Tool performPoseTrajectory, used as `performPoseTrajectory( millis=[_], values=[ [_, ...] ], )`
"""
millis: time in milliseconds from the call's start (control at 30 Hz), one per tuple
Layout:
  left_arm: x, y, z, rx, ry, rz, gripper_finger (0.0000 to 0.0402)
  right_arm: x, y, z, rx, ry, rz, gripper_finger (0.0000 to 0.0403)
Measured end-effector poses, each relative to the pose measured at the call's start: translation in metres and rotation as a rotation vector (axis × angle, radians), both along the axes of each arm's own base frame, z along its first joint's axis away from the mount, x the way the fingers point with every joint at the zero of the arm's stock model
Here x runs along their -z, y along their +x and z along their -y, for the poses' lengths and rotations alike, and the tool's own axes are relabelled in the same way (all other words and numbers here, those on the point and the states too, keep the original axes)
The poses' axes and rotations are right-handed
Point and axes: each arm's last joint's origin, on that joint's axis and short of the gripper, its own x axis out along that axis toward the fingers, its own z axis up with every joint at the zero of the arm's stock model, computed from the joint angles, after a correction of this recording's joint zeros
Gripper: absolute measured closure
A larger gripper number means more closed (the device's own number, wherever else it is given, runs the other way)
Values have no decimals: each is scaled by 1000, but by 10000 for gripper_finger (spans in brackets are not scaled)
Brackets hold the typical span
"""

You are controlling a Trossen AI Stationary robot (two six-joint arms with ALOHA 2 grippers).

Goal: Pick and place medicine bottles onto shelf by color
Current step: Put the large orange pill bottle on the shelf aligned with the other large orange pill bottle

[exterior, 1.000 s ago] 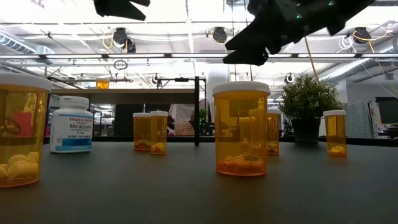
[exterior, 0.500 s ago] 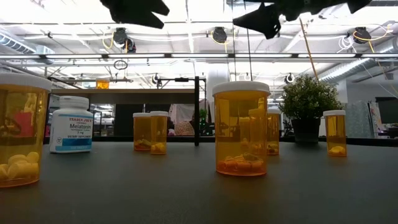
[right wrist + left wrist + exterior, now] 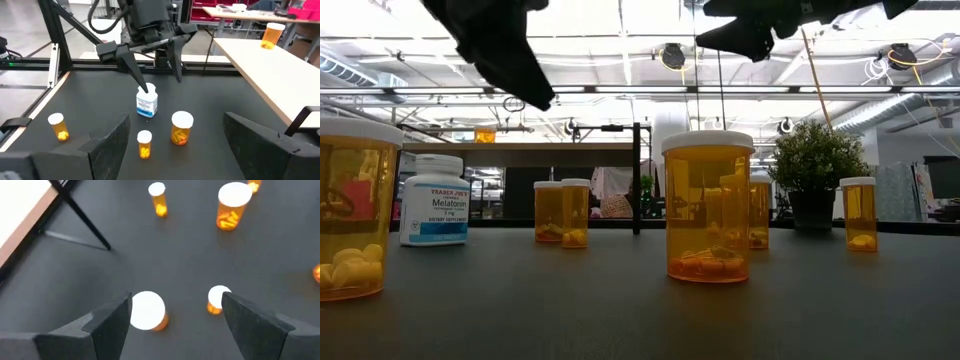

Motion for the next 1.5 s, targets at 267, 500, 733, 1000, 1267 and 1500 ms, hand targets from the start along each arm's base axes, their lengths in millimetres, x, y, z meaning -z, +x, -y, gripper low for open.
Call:
performPoseTrajectory(
  millis=[267, 500, 733, 1000, 1267, 1500],
  values=[
    [17, 16, -30, -93, -138, -67, 55, 5, -1, 0, -6, -32, -49, 91],
    [37, 26, -41, -134, -130, -140, 31, 6, -1, 3, -5, -69, -70, 91],
    [53, 31, -49, -185, -141, -197, 23, 6, 0, 8, 19, -52, -67, 91],
    [58, 33, -55, -227, -180, -206, 23, 5, 0, 8, 19, -47, -59, 91],
    [65, 33, -54, -225, -174, -247, 47, 3, 0, 8, 23, -32, -35, 91],
    [67, 34, -50, -214, -171, -251, 127, 3, 0, 4, 16, 0, -34, 91]
  ],
)
